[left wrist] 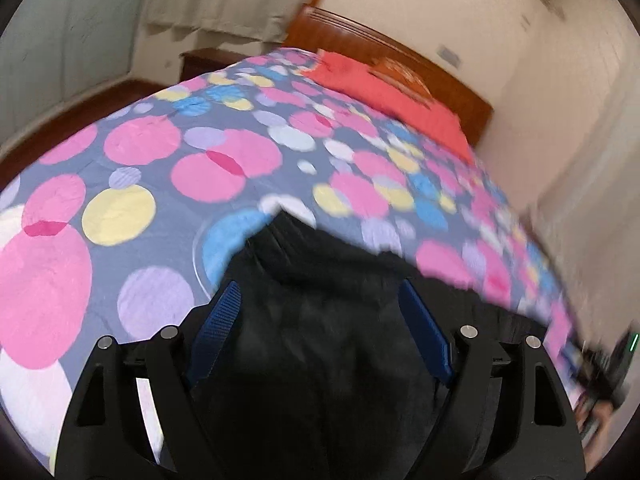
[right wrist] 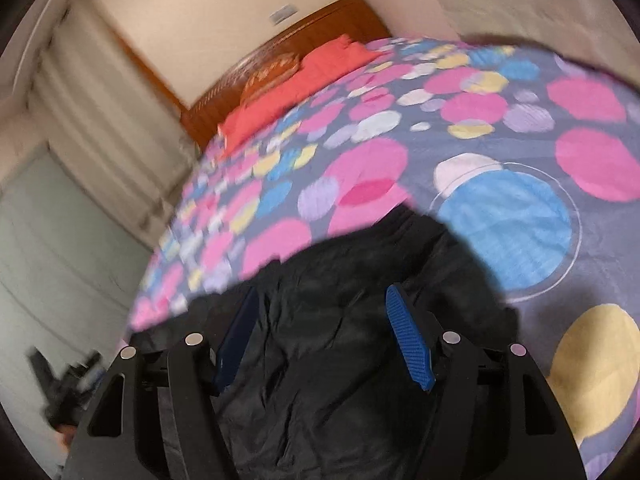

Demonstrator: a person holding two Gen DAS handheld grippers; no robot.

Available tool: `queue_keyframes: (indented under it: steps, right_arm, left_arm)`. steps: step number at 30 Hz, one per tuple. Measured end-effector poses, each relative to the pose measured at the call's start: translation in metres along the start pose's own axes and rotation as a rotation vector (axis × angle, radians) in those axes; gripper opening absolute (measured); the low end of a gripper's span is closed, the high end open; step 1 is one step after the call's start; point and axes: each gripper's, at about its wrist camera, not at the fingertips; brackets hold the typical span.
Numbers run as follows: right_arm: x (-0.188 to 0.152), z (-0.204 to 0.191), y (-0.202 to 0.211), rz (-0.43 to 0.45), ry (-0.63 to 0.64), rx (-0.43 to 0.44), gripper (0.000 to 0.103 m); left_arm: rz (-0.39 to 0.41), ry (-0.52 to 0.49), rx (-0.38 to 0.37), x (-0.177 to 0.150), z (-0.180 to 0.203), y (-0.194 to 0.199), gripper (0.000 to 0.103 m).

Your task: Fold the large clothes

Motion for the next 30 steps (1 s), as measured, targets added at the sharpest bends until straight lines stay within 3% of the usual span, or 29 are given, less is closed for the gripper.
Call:
queue_keyframes:
  steps: [3, 6, 9, 12, 18, 26, 30]
  right_arm:
    - [-0.023, -0.045, -0.022, -0.021, 0.184, -0.104, 0.064]
    - [-0.034, -0.078, -0.043, 0.000, 0.318, -0.166, 0.062]
    - [-0.037, -0.095, -0.065, 0.016, 0.413, -0.232, 0.062]
    - [-0.042, -0.100, -0.093, -0.023, 0.478, -0.290, 0.062]
    - [-0.048, -0.086, -0.132, -0.122, 0.454, -0.336, 0.063]
    - [-0.054, -0.087, -0.141, -0.115, 0.462, -0.368, 0.063]
    - [-0.039, -0.084, -0.116, -0.110, 0.413, -0.293, 0.063]
  left_arm:
    - [-0.022, -0.117, 0.042, -0.028, 0.026, -0.016, 0.081]
    - [-0.036, -0.171, 0.057, -0.037, 0.046, -0.038, 0.081]
    - [-0.001, -0.225, 0.119, -0.036, 0.059, -0.057, 0.081]
    - [-0.029, -0.272, 0.183, -0.035, 0.067, -0.084, 0.081]
    - [-0.068, -0.291, 0.237, -0.042, 0.070, -0.116, 0.083]
    - [-0.096, -0.341, 0.322, -0.050, 0.079, -0.136, 0.083]
    - [-0.174, -0.309, 0.278, -0.037, 0.077, -0.115, 0.081]
Point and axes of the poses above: each gripper's, at about its wrist camera, not at the fingertips, and y roughly against the way its jaws point, z to its right, x to its top, and after that the axes turned 4 degrees about -z, right-handed
